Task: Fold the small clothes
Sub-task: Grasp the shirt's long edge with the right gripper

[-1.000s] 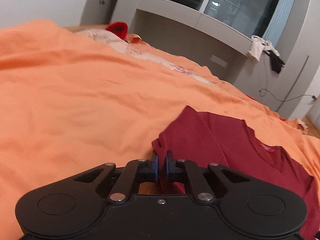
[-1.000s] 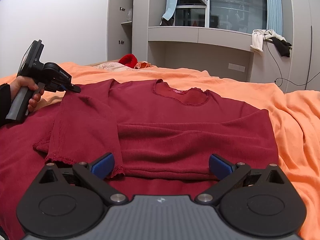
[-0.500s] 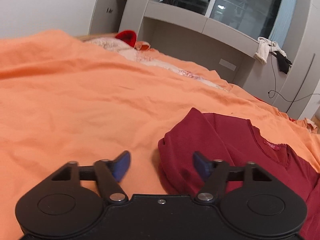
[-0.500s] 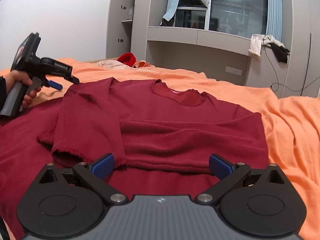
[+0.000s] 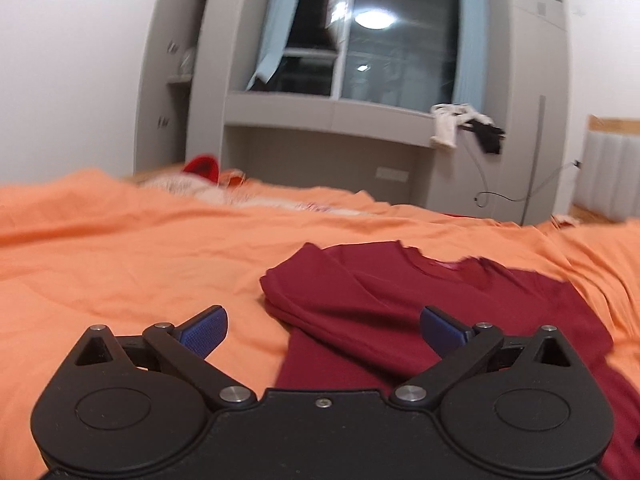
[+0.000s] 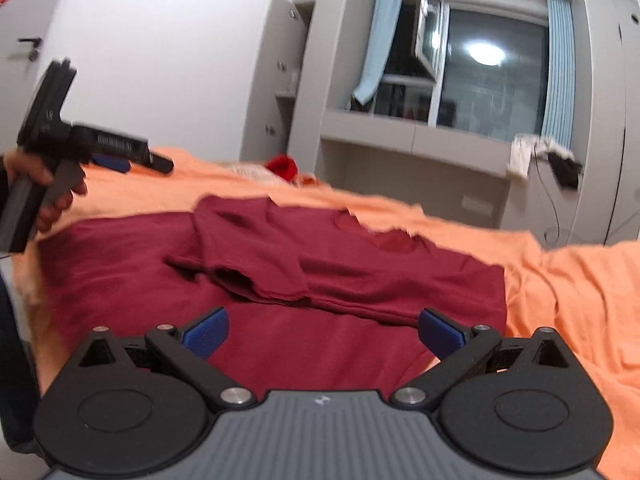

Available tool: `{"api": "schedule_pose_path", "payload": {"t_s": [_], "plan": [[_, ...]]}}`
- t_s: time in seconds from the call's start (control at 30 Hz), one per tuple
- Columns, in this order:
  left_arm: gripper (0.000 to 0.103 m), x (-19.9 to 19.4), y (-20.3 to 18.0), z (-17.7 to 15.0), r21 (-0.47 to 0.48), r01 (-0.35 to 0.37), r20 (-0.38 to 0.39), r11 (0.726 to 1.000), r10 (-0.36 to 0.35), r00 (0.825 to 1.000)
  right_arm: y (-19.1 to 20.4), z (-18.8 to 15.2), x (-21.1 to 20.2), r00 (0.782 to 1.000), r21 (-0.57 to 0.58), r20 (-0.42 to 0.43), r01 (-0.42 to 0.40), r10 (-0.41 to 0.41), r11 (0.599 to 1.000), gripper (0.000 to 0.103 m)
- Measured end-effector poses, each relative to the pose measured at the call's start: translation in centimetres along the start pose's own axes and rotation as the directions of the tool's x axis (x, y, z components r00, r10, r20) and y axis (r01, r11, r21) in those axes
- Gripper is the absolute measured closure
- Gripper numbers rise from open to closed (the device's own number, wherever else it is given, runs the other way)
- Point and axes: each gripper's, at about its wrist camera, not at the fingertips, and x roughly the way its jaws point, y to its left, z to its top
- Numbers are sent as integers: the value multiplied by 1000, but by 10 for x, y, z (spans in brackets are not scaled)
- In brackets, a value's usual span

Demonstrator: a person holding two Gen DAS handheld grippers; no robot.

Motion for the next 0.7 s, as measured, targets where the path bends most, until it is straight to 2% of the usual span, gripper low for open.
{"api": "schedule_pose_path", "payload": {"t_s": [0.13, 0.27, 0.4, 0.5, 0.57, 0.7], "plan": [[1, -41, -16, -23, 50, -1, 44, 999, -2, 999, 21, -10, -32, 999, -67, 44, -17, 20, 998, 0], [1, -68, -25, -43, 48, 22, 46, 999, -24, 999, 52, -26, -48, 999, -200, 25, -27, 33, 979, 0], [1, -84, -26, -60, 26, 28, 14, 999, -28, 1000, 86, -46, -48, 1000, -377, -21, -30, 23, 926, 0], [1, -89, -22, -66, 2, 32, -10, 999, -32, 999, 109, -64, -37, 997, -517, -61, 1, -39, 856, 0], [1, -94, -20, -70, 4, 25, -9, 1000, -25, 1000, 123, -76, -27, 992, -614, -54, 59, -117, 787, 0], [1, -101, -17, -74, 10, 15, -4, 1000, -15, 1000, 140, -96, -10, 967, -769, 22, 178, -253, 614, 0]]}}
